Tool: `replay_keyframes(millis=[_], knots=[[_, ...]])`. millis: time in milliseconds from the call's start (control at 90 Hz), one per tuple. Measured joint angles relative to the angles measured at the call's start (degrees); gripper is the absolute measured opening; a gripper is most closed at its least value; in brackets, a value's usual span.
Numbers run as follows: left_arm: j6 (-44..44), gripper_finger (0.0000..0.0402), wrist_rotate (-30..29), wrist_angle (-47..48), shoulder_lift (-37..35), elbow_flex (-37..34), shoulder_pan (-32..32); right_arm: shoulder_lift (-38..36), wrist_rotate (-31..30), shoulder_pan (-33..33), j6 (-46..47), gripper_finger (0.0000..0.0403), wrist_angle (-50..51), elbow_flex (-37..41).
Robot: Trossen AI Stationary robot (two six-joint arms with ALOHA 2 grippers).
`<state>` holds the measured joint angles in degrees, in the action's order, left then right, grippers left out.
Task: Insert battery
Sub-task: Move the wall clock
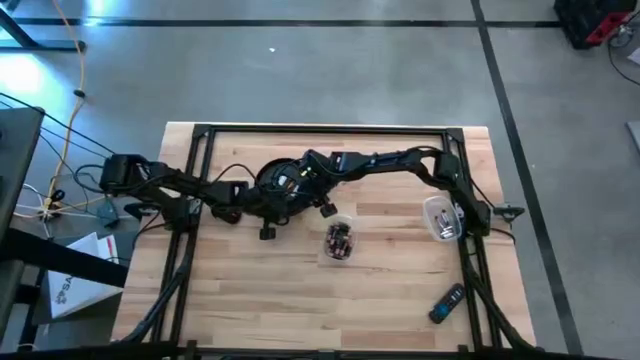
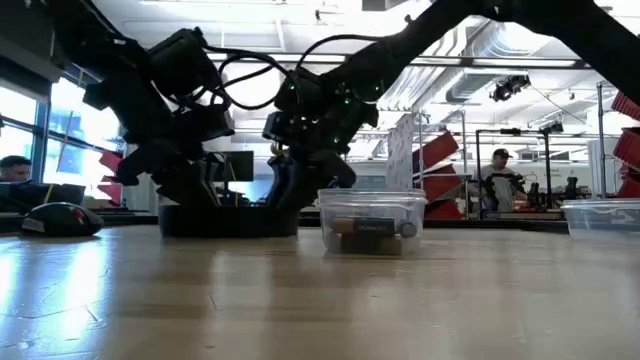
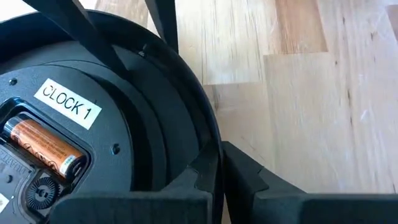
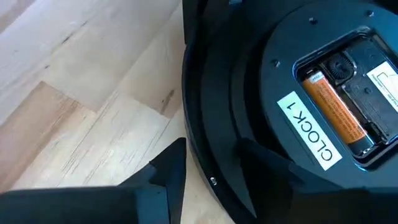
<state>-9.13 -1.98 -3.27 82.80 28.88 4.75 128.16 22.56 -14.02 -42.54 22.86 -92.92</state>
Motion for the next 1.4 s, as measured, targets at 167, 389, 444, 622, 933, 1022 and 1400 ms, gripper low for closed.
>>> replay_keyframes(millis=[167,389,444,622,933,1022,1400], knots=[[-0.1,0.0,0.0,-0.3,-0.1,0.1,0.0,0.0,8.3,-0.6,-3.8,0.0117,0.1,0.0],[-0.3,0.0,0.0,-0.8,-0.1,0.1,0.0,1.5,7.5,-0.8,-8.8,0.0092,0.3,0.0],[-0.6,0.0,-0.1,-0.8,-0.1,0.1,-0.3,2.3,7.8,-0.8,-9.0,0.0084,0.2,-0.2],[-1.1,0.0,-0.5,-1.9,-0.1,0.0,-0.8,3.0,8.6,-1.0,-9.0,0.0058,0.8,-0.3],[-3.6,0.0,-2.4,-1.5,-0.1,2.9,-0.8,3.2,8.4,-1.5,-8.3,0.0002,3.3,-0.2],[-4.1,0.0002,-3.7,-1.5,-0.7,4.6,-0.7,3.2,7.7,-1.5,-5.8,0.0,2.6,-0.2],[-2.3,0.0044,-8.9,8.8,-11.5,5.2,-2.8,0.3,7.5,-1.4,1.7,0.0,2.7,0.2]])
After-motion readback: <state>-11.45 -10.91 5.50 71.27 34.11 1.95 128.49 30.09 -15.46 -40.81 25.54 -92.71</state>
